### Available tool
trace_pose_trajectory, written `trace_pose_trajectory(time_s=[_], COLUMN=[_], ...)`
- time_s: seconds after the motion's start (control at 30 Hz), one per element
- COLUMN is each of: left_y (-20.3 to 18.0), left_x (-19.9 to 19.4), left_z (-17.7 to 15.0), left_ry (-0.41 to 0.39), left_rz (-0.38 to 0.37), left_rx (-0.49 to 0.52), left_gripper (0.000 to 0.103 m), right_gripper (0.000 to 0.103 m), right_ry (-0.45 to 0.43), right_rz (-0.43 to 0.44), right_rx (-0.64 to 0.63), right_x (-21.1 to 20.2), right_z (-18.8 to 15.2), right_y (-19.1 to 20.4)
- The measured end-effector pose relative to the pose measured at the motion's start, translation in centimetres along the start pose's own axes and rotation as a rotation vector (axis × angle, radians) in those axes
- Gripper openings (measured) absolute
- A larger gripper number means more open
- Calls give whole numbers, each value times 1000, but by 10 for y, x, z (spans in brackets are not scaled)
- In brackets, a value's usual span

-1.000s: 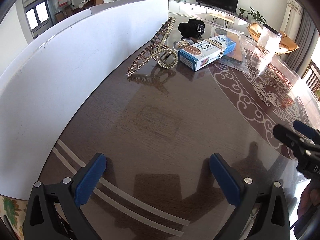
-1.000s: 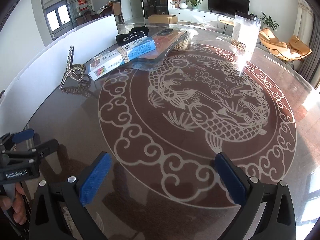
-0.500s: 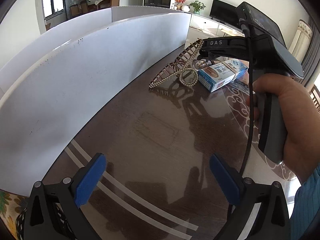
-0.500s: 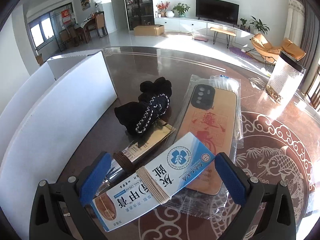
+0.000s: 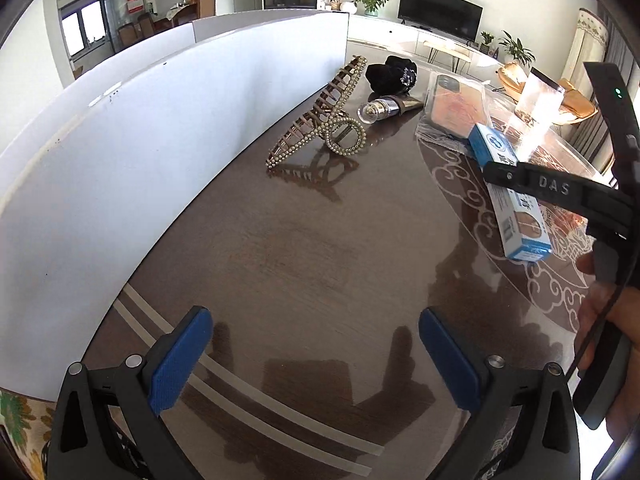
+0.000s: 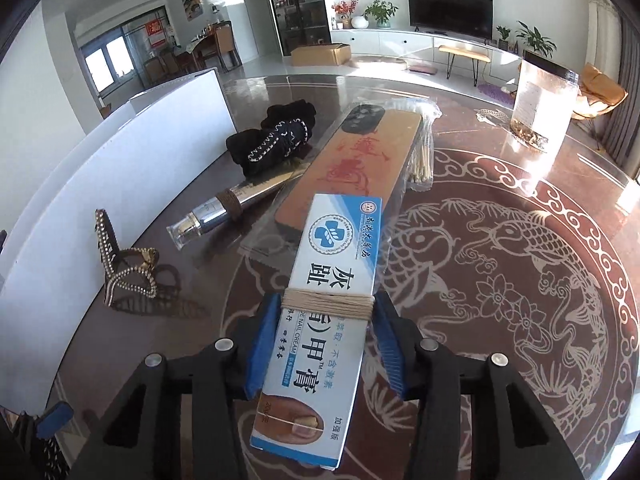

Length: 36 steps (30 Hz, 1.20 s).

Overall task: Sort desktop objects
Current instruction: 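Grasp the blue-white medicine box with the right tool and lift it, then reach the left tool to the pearl-trimmed gold claw clip while the right tool holds the box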

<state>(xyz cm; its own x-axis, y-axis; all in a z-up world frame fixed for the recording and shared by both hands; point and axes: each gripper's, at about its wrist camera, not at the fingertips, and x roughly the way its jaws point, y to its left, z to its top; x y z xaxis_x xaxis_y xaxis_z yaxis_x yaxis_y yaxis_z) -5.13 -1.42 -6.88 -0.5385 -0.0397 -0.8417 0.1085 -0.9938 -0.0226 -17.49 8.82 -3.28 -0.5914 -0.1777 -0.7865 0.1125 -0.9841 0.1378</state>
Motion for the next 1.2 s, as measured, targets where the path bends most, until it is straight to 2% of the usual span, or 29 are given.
trace_pose_trajectory(time_s=[0.2, 0.27, 0.43, 0.53, 0.57, 0.67, 0.73, 0.9, 1.0, 1.2], left_y=[-16, -20, -24, -21, -21, -26, -30, -48, -55, -56], left_x=[5, 4, 3, 5, 6, 9, 10, 22, 34, 55], left_z=[-3, -4, -2, 10, 17, 42, 59, 97, 112, 123], left_ry=[21, 7, 20, 33, 21, -38, -97, -175, -179, -148], left_rz=[18, 23, 27, 1, 5, 93, 153, 212, 209, 189], left_rx=[74, 93, 125, 134, 148, 230, 276, 376, 394, 355], left_gripper=[103, 103, 103, 103, 103, 103, 103, 103, 103, 103], right_gripper=[48, 48, 49, 51, 55, 63, 64, 67, 68, 68], right_ry=[7, 6, -16, -47, -48, -46, -47, -47, -48, -54], right_rz=[14, 14, 11, 25, 16, 37, 45, 57, 65, 89], right_rx=[-4, 12, 44, 56, 55, 54, 55, 54, 56, 75], right_x=[-52, -67, -85, -87, -87, -86, -86, -85, -85, -85], right_z=[-65, -82, -107, -111, -111, -110, -110, -111, -110, -111], right_y=[-37, -49, -65, -67, -67, -67, -67, -67, -67, -72])
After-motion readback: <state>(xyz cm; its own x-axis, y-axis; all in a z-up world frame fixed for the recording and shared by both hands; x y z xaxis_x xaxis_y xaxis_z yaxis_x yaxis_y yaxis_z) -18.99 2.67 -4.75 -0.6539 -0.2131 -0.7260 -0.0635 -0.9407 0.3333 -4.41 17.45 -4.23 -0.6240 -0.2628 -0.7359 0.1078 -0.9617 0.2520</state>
